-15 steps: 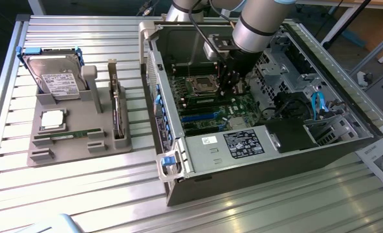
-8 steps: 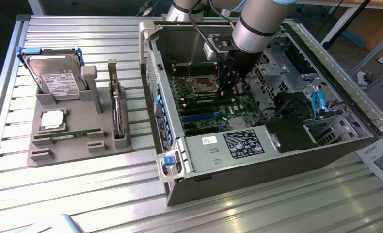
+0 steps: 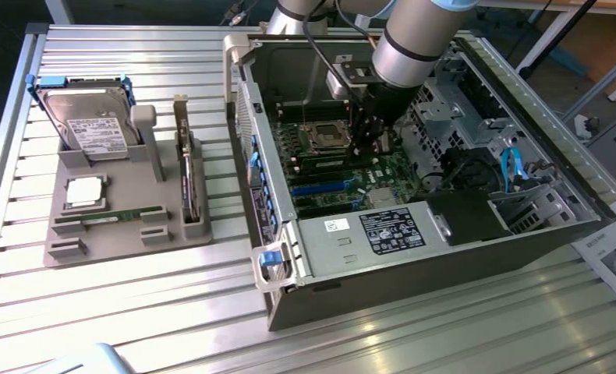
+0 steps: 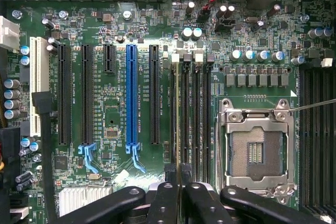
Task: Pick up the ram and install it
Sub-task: 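Insert the ram into the slot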
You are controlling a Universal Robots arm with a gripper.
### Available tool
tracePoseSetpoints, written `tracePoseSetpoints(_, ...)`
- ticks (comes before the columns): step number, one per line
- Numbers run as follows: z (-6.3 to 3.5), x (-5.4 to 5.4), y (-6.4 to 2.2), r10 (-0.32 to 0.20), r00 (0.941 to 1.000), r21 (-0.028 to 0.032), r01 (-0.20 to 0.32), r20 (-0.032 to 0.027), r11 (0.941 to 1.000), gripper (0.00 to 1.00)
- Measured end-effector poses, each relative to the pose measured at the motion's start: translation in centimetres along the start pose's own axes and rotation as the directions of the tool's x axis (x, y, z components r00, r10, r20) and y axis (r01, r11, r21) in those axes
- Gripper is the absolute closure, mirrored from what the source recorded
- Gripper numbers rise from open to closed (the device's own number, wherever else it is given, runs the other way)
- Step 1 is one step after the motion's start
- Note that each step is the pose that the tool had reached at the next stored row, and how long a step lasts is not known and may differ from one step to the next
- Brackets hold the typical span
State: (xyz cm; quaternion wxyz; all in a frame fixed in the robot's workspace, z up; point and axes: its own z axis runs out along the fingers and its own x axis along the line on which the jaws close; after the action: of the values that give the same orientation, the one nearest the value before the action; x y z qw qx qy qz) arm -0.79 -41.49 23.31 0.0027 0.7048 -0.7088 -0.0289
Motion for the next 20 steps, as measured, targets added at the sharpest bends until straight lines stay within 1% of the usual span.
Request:
tracePoseSetpoints(3,0.20,0.01,-0.01,0.000,1.0000,0.0009,0.000,-0.0001,1.0000,0.88)
tracePoseSetpoints(9,0.22,0.02,0.00,0.000,1.0000,0.0010,0.000,0.0003,1.0000,0.88)
tracePoseSetpoints(11,0.21,0.02,0.00,0.000,1.0000,0.0010,0.000,0.0002,1.0000,0.87)
tracePoseSetpoints(12,0.21,0.03,0.00,0.000,1.0000,0.0009,0.000,0.0000,1.0000,0.81)
tracePoseSetpoints(20,0.20,0.03,0.00,0.000,1.0000,0.0009,0.000,0.0000,1.0000,0.81)
